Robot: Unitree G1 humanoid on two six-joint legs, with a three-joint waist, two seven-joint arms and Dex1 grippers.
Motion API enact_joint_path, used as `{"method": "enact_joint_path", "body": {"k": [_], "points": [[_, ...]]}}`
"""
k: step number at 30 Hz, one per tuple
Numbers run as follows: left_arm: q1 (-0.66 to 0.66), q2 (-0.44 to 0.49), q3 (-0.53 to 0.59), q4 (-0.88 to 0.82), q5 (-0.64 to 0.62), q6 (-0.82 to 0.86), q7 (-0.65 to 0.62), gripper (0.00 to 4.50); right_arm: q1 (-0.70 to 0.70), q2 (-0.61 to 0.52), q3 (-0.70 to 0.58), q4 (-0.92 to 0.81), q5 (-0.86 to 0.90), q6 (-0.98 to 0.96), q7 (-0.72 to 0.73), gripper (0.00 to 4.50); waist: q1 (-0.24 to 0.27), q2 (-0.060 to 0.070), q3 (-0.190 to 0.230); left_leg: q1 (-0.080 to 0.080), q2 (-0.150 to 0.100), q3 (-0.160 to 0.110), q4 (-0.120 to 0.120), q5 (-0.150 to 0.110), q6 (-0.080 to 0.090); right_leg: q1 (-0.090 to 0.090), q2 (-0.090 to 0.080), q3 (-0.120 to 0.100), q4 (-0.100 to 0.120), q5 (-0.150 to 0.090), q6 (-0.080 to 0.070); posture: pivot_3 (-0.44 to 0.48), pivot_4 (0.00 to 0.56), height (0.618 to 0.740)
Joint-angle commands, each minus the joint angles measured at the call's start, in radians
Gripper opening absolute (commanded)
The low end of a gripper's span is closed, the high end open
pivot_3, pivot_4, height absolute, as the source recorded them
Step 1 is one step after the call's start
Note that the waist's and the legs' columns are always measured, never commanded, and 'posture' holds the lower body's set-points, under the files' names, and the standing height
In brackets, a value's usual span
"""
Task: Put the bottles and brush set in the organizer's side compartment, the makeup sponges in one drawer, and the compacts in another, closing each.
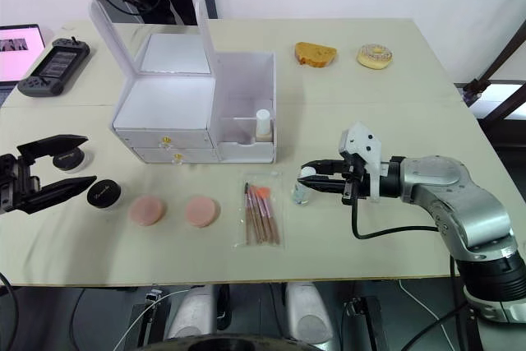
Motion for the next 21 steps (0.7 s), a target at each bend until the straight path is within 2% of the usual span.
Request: {"method": "enact_joint_path", "body": {"k": [1, 3, 7, 10, 17, 21], "points": [[-0.005, -0.002, 0.016, -0.008, -0.003, -0.010, 0.006, 4.50, -0.037, -0.009, -0.032, 0.000, 0.021, -0.017, 0.022, 0.67, 0.000, 0.000, 0.000, 0.000, 0.000, 0.000, 0.000, 0.000, 0.000, 0.000, 0.000, 0.000, 0.000, 0.000, 0.000, 0.000, 0.150, 0.740], [-0.001, -0.003, 0.020, -0.008, -0.002, -0.012, 0.007, 4.50, -0.059, -0.014, -0.036, 0.004, 0.031, -0.008, 0.032, 0.67, 0.000, 0.000, 0.000, 0.000, 0.000, 0.000, 0.000, 0.000, 0.000, 0.000, 0.000, 0.000, 0.000, 0.000, 0.000, 0.000, 0.150, 0.740], [0.032, -0.021, 0.059, -0.011, 0.008, -0.034, 0.032, 4.50, -0.288, -0.002, -0.045, 0.016, 0.164, 0.137, 0.040, 0.67, -0.007, 0.002, 0.001, 0.000, 0.000, 0.001, 0.000, 0.000, 0.000, -0.001, 0.000, 0.001, 0.001, 0.000, 0.000, 0.000, 0.150, 0.740], [0.071, -0.045, 0.093, -0.026, 0.010, -0.052, 0.051, 4.50, -0.434, 0.021, -0.011, 0.041, 0.189, 0.174, 0.051, 0.67, -0.002, 0.001, 0.001, 0.000, 0.002, 0.000, 0.000, 0.000, 0.000, -0.001, 0.002, 0.000, 0.002, 0.000, -0.001, 0.000, 0.150, 0.740], [0.227, -0.126, 0.200, -0.121, -0.015, -0.071, 0.080, 4.50, -0.748, 0.112, 0.170, 0.248, 0.059, 0.138, 0.117, 0.67, -0.004, 0.001, 0.001, -0.002, 0.002, 0.001, -0.001, 0.000, 0.000, -0.003, 0.001, 0.000, 0.000, 0.000, -0.001, 0.000, 0.150, 0.740], [0.297, -0.169, 0.249, -0.193, -0.045, -0.066, 0.103, 4.50, -0.855, 0.190, 0.255, 0.370, -0.026, 0.071, 0.172, 0.67, -0.002, 0.001, 0.001, -0.002, 0.002, 0.001, -0.001, 0.000, 0.000, -0.004, 0.001, 0.000, 0.001, 0.000, -0.001, 0.000, 0.150, 0.740]]}}
